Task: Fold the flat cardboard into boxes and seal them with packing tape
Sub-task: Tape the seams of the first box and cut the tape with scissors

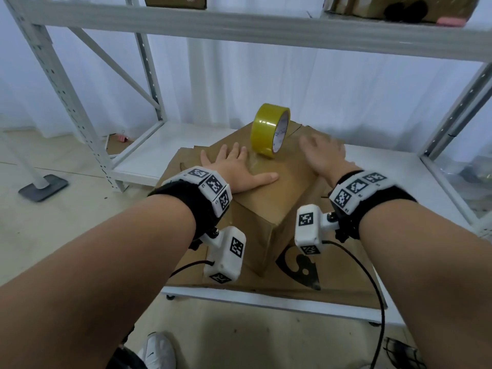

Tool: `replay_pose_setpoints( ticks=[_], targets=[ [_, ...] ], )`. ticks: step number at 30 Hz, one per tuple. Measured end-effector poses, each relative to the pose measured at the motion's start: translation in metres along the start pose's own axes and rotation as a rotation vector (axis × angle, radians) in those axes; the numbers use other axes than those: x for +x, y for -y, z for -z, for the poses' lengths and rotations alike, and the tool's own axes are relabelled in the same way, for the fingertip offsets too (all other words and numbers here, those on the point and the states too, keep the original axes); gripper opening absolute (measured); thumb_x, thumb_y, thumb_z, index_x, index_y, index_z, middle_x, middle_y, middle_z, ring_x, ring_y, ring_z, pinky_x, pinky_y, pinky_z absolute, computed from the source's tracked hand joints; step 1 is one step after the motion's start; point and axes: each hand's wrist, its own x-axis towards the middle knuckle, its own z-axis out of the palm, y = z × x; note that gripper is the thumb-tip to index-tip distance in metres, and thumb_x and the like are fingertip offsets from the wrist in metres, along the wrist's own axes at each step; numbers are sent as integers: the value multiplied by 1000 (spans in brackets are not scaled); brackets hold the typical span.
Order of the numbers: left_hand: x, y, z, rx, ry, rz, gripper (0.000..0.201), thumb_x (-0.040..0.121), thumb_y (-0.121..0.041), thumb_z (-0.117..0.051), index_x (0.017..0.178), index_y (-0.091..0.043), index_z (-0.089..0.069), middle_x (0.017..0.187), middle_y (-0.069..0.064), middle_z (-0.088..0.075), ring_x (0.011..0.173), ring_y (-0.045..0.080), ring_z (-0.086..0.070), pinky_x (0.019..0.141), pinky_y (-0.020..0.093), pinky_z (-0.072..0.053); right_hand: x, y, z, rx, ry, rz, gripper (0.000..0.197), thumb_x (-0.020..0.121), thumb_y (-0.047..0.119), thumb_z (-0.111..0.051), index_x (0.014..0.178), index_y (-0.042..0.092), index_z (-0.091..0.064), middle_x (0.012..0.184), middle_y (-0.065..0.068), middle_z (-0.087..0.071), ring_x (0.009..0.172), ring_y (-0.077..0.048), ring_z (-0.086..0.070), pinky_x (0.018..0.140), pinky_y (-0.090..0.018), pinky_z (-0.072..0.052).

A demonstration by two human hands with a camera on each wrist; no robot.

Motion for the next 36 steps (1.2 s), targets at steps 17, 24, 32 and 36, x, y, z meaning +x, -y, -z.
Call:
replay_pose_setpoints(
  ticks=[17, 24, 32, 36],
  targets=[
    [-27, 3, -10, -191, -51, 16, 105, 73, -83, -46, 153, -24, -13, 160, 18, -1, 146, 38, 8, 119, 51, 0, -50, -3, 3, 222, 12, -93, 69, 90, 30, -54, 151, 15, -26, 150, -15, -28, 132, -35, -39, 106, -45, -40],
    [7, 58, 18, -206, -35, -115, 107, 56, -84, -47, 149, -33, -31, 160, 13, -3, 147, 31, 8, 118, 54, -7, -17, -11, 11, 28, -99, -115, 76, 84, 49, -53, 149, 19, -29, 158, -13, -19, 146, -32, -16, 117, -52, -17],
    [25, 66, 7, -690, -46, 174, 101, 71, -70, -66, 151, -40, -12, 147, 3, -36, 118, 30, -52, 89, 47, -54, 3, -18, 4, 223, -119, -126, 88, 70, 71, -62, 142, 28, -38, 140, -10, -36, 130, -35, -39, 109, -56, -31],
    [19, 67, 17, -672, -132, 159, 99, 71, -71, -66, 151, -29, -24, 153, 2, -33, 136, 27, -38, 111, 42, -34, -15, -6, 7, 232, -205, -141, 82, 76, 65, -61, 143, 23, -39, 141, -11, -34, 132, -35, -33, 109, -54, -31]
  ],
)
